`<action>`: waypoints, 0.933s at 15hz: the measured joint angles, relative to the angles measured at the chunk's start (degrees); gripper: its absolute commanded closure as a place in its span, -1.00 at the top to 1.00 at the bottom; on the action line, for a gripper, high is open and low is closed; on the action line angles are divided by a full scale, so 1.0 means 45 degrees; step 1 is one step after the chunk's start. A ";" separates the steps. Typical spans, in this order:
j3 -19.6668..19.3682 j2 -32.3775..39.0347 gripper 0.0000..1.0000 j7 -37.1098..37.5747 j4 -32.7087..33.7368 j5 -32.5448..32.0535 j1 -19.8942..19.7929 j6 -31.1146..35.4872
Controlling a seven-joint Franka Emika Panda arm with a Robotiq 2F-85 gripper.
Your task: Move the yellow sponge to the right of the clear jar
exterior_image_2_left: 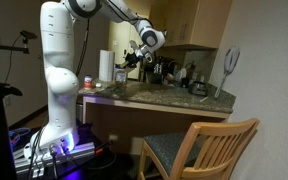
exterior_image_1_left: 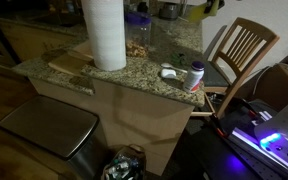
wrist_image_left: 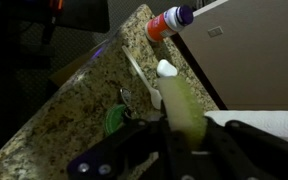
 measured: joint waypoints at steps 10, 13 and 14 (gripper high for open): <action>-0.0487 0.0096 -0.93 -0.0579 0.0476 -0.0494 0.0512 -0.1089; -0.0498 0.0060 -0.93 0.0060 0.0476 -0.0940 0.0582 -0.0777; -0.0498 0.0033 -0.93 0.0098 0.0477 -0.1354 0.0633 -0.0411</action>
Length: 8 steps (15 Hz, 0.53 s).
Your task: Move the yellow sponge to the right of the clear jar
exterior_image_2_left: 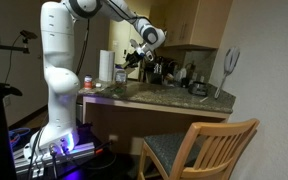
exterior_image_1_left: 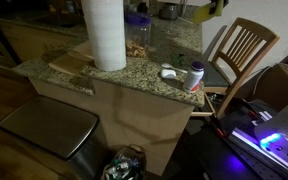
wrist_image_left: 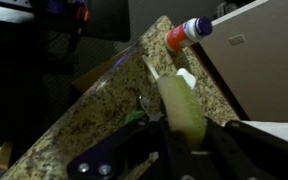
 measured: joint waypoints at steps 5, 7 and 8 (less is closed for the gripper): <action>0.0002 -0.0086 -0.93 -0.0005 -0.0011 -0.1855 0.0352 0.2210; 0.0004 -0.0140 -0.93 0.0138 -0.0116 -0.2069 0.0446 0.3738; 0.0003 -0.0177 -0.93 0.0290 -0.0211 -0.2069 0.0474 0.4556</action>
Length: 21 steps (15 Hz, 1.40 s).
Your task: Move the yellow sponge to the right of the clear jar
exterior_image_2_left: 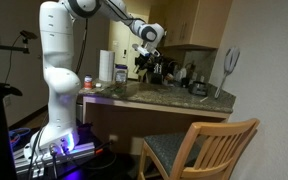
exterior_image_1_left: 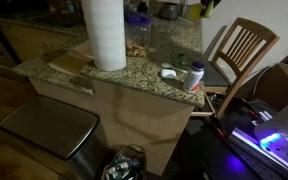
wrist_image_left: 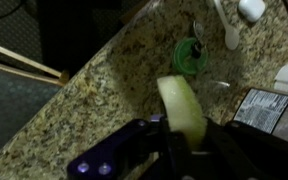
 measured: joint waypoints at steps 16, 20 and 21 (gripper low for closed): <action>0.0919 0.0558 -0.93 -0.1927 -0.0827 0.0868 0.1691 0.2429; 0.1276 0.1268 -0.74 -0.2260 -0.0811 0.0780 0.2066 0.2304; 0.1289 0.1391 -0.74 -0.2249 -0.0809 0.0733 0.2070 0.2311</action>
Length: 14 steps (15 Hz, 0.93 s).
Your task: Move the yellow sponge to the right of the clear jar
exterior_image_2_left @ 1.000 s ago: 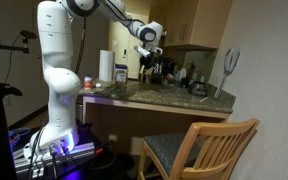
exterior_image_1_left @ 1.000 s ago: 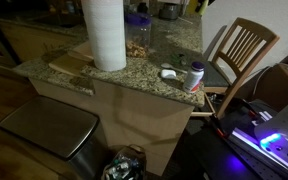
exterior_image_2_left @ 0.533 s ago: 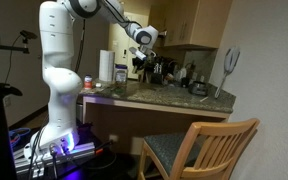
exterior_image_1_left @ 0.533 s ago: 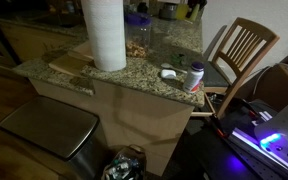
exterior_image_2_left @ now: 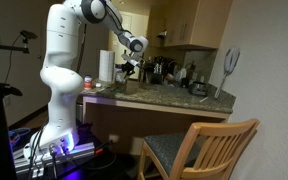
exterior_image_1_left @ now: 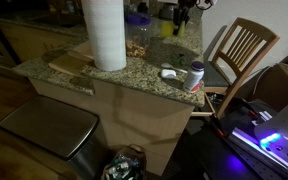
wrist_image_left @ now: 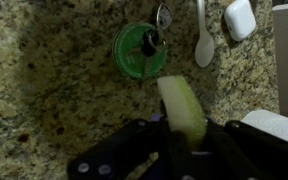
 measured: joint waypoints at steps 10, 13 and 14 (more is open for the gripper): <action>0.0435 0.0831 -0.94 0.0118 -0.0136 -0.0173 0.0241 0.2603; 0.0634 0.1055 -0.94 0.0583 -0.0218 -0.0550 0.0425 0.3596; 0.0680 0.1059 -0.94 0.0782 -0.0274 -0.0710 0.0484 0.3805</action>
